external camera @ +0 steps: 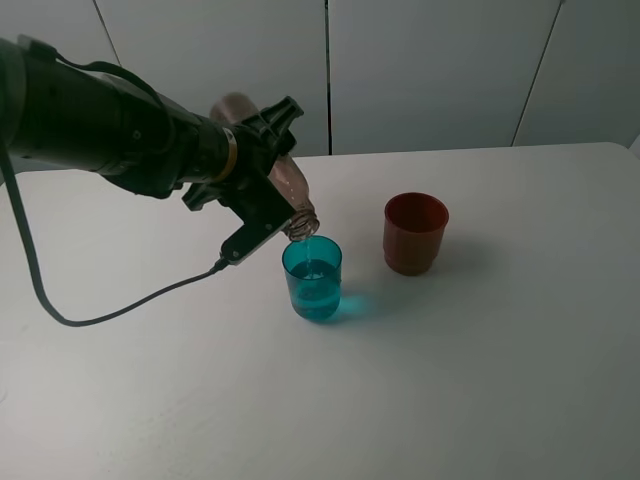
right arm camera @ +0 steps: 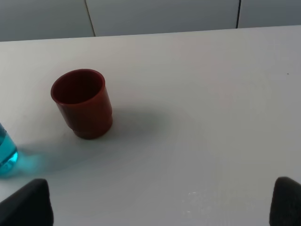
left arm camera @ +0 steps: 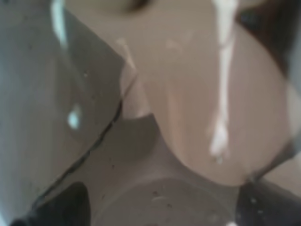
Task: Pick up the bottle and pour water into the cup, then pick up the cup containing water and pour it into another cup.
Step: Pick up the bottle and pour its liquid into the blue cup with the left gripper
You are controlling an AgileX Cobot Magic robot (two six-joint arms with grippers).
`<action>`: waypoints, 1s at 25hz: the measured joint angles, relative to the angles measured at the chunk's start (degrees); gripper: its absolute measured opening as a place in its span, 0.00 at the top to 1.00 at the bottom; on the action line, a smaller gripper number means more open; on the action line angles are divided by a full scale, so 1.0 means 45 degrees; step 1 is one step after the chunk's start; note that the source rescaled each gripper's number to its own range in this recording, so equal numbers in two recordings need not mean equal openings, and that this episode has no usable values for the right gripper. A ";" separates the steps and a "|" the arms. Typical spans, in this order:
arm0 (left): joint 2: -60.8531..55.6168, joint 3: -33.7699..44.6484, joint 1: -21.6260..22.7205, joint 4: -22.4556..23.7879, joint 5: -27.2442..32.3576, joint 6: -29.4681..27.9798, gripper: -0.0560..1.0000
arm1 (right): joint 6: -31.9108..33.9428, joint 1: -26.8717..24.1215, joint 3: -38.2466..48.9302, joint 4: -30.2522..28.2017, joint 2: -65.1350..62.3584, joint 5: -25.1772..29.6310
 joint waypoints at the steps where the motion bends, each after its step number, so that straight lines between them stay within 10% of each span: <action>1: -0.0021 0.0000 -0.0027 0.0000 0.0000 0.0047 0.95 | 0.0000 0.0000 0.0000 0.0000 0.0000 0.0000; 25: -0.0021 0.0000 -0.0085 0.0000 0.0000 0.1818 0.95 | 0.0000 0.0000 0.0000 0.0000 0.0000 0.0000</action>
